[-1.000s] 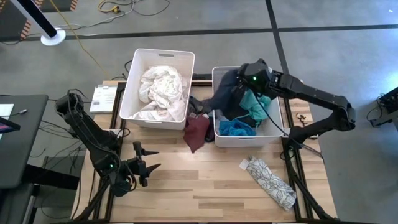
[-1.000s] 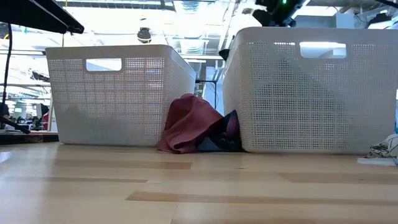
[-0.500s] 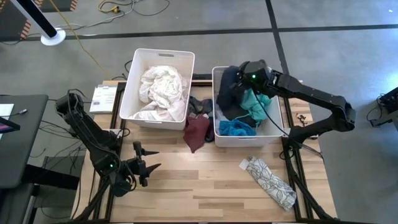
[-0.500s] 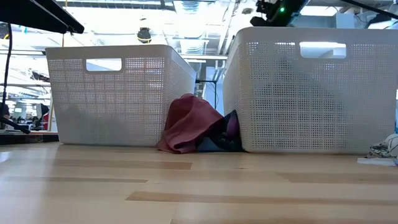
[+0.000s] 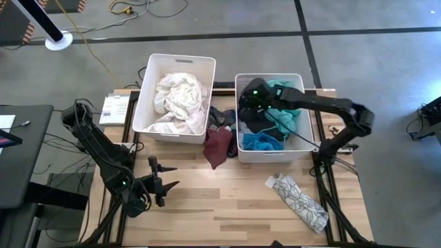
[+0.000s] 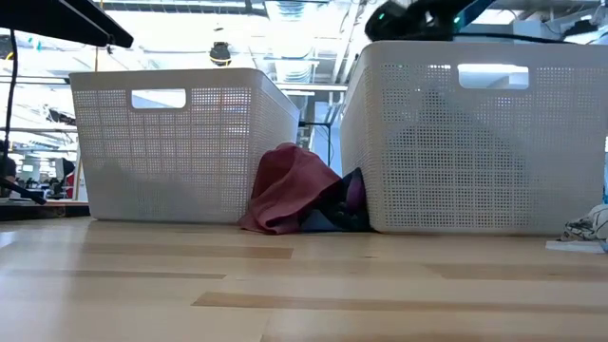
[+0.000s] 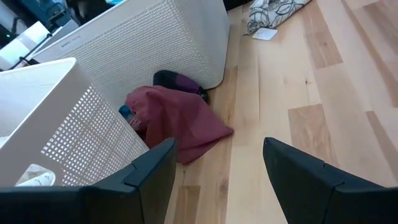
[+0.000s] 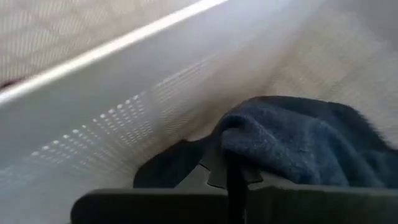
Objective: Sort clothes
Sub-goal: Put the dark blue shorts into the right white laundry bin, then put the white-black patterned shirt into the left white laundry bin
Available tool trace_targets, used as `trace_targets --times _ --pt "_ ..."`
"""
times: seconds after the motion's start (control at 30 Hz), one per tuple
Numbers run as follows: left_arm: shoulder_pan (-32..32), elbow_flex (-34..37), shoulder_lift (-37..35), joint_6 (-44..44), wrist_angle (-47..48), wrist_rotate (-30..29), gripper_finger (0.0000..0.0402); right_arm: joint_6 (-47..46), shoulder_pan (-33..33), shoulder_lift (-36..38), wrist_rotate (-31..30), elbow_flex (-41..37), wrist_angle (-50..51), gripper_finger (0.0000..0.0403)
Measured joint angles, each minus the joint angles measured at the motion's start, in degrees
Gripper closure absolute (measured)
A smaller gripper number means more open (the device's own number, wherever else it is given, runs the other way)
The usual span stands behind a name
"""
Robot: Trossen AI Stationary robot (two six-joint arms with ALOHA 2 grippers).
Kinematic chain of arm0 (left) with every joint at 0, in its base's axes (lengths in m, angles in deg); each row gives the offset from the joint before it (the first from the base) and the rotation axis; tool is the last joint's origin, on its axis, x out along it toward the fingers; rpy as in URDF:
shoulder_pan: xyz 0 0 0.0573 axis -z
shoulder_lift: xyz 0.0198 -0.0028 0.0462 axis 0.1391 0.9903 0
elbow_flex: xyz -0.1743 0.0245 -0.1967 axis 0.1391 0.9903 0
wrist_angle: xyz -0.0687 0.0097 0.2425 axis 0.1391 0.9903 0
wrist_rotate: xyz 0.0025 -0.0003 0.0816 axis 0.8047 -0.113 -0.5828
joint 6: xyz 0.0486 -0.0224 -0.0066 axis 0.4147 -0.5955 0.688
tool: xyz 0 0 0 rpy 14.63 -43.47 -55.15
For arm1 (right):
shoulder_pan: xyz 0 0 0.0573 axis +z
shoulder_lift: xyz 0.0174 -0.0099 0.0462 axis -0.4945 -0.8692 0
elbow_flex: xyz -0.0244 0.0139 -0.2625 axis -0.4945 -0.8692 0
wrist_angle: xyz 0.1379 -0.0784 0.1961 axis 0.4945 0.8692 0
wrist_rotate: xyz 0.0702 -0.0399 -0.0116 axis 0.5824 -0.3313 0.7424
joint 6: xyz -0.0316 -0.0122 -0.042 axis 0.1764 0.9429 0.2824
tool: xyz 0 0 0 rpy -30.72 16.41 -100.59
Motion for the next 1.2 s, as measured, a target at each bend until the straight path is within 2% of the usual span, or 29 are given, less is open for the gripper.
trace_targets --times 0.2,0.37,0.47,0.6,0.83,1.2 --pt "0.0 0.0 0.0 0.0 0.1 0.0 0.0168 -0.7 -1.3 -6.9 3.5 0.0 0.4 0.0393" --pt "0.0 0.0 0.0 0.0 0.2 0.0 0.0168 -1.7 -3.1 -11.4 9.7 0.1 0.7 0.0393" --pt "0.0 0.0 0.0 0.2 0.3 0.0 0.0168 -1.7 -3.8 -13.2 13.1 0.2 0.6 0.039" --pt "0.0 0.0 0.0 0.2 0.3 0.0 0.0168 -1.8 -4.2 -13.6 14.1 0.2 0.6 0.0378" --pt "0.0 0.0 0.0 0.2 0.3 0.0 0.0168 -2.4 -4.1 -9.0 14.3 0.0 1.3 0.0349" --pt "0.0 0.0 0.0 0.2 0.1 0.0 0.0168 -2.1 0.1 5.3 14.4 -0.1 1.6 0.0301"
